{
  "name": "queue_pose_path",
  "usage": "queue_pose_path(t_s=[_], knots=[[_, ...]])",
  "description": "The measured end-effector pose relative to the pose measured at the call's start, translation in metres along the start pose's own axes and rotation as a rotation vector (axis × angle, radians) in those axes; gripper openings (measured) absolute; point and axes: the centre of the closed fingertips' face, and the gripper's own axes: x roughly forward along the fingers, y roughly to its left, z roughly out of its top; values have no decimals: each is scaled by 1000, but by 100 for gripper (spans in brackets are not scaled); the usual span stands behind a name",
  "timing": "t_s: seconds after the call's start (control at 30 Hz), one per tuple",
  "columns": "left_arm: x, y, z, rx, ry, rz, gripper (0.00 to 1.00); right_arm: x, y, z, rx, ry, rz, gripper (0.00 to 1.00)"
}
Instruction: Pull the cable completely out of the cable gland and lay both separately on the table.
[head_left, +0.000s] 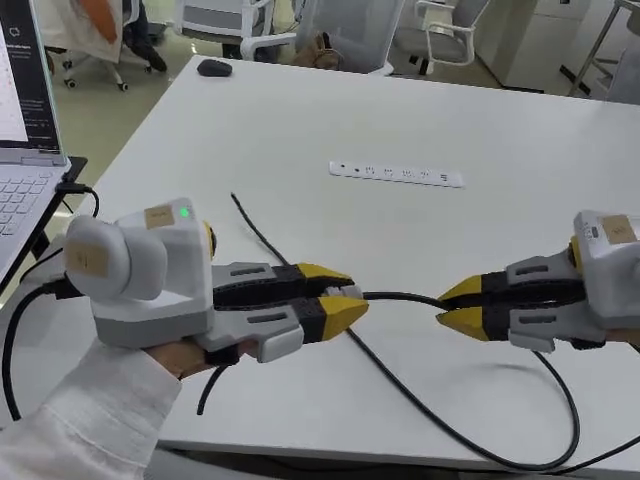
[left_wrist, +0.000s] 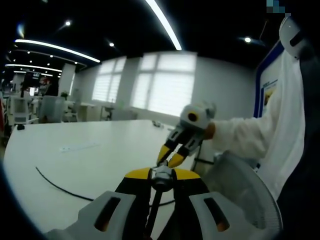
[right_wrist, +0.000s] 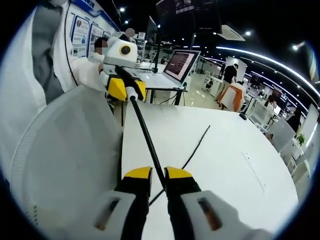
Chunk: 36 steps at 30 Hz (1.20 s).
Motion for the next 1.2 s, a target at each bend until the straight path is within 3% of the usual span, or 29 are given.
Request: queue_pose_path(t_s=[0.07, 0.17, 0.33, 0.47, 0.63, 0.73, 0.87, 0.97, 1.07, 1.13, 1.17, 1.2], knots=[[1, 0, -1, 7, 8, 0, 18, 2, -1, 0, -25, 19, -12, 18], [0, 1, -3, 10, 15, 2, 18, 5, -1, 10, -25, -3, -10, 21], [0, 2, -4, 3, 14, 4, 18, 19, 13, 43, -128, -49, 35, 26], [0, 2, -5, 0, 20, 6, 18, 26, 19, 66, -161, -107, 49, 23], [1, 2, -6, -4, 22, 4, 18, 34, 25, 73, -157, -151, 45, 14], [1, 3, -7, -5, 25, 8, 18, 37, 26, 71, -139, -165, 46, 8], [0, 6, -3, -14, 7, 14, 18, 36, 24, 77, -105, -230, 29, 8], [1, 8, 2, 20, -17, 39, 18, 35, 19, 83, -79, -279, -6, 8], [-1, 7, 9, -5, -52, 33, 19, 28, 15, 92, -6, -373, -22, 8], [-1, 4, 11, 5, -52, 28, 18, 24, 8, 97, 56, -440, -43, 8], [0, 4, 7, 37, -31, 35, 19, 19, 7, 103, 95, -498, -37, 8], [1, 1, 1, 56, 8, 23, 17, 17, 5, 104, 109, -516, -45, 8]])
